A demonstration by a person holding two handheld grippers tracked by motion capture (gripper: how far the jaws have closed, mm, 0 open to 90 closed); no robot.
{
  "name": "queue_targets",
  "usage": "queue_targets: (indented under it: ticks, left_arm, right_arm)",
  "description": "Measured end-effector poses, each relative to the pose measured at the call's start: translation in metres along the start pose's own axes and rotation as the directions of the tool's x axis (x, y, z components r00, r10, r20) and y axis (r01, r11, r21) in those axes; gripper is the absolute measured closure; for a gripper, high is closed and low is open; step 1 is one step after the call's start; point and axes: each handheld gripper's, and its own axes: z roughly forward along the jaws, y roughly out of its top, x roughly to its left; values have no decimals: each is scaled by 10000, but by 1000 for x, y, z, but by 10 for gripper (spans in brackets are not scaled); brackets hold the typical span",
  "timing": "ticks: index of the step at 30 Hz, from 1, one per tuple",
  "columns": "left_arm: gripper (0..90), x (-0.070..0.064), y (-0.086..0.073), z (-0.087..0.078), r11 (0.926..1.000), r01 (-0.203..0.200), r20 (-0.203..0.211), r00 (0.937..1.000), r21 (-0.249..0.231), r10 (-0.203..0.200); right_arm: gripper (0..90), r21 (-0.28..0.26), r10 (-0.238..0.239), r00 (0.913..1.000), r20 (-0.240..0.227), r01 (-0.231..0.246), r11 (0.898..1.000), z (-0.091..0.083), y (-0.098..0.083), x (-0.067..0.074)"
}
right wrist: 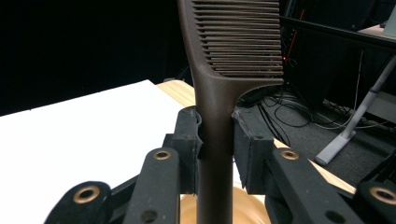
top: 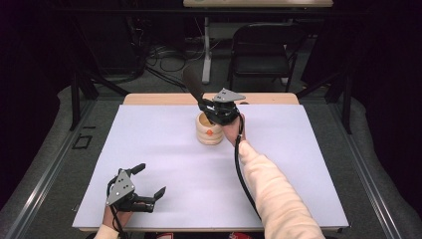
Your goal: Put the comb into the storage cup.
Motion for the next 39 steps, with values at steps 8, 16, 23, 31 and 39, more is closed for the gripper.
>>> queue_targets:
  ticks: [8,16,23,31,39]
  left_arm:
    - [2,0,0,0,10000,3,-11,10000,17,-3]
    - [2,0,0,0,10000,6,-12,10000,2,-6]
    - [2,0,0,0,10000,5,-17,10000,2,-5]
    - [2,0,0,0,10000,6,-20,10000,13,-6]
    - [3,0,0,0,10000,8,-18,10000,-4,-8]
  right_arm:
    - [724,141,3,10000,-62,-2,9999,2,-5,-1]
    - [724,212,-28,9999,-97,30,9998,3,-10,-1]
    - [724,299,-35,9999,-160,40,9995,4,-14,-1]
    - [724,428,1,9998,-213,8,9991,5,-20,-1]
    - [724,520,-14,9997,-261,28,9986,6,-24,-2]
